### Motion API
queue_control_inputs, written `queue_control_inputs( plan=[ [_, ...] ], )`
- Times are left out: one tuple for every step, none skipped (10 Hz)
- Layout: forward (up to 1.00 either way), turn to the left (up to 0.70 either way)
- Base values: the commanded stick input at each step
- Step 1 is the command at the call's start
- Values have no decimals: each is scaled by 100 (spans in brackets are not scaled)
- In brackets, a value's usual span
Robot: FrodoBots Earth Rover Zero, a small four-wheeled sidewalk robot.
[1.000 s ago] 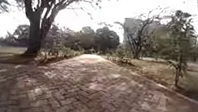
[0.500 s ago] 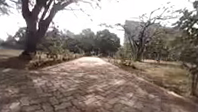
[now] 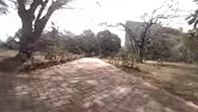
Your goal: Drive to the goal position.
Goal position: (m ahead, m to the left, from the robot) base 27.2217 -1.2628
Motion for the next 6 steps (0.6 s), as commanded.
queue_control_inputs(
  plan=[
    [85, 0],
    [85, 0],
    [85, 0],
    [85, 0],
    [85, 0],
    [85, 0]
  ],
)
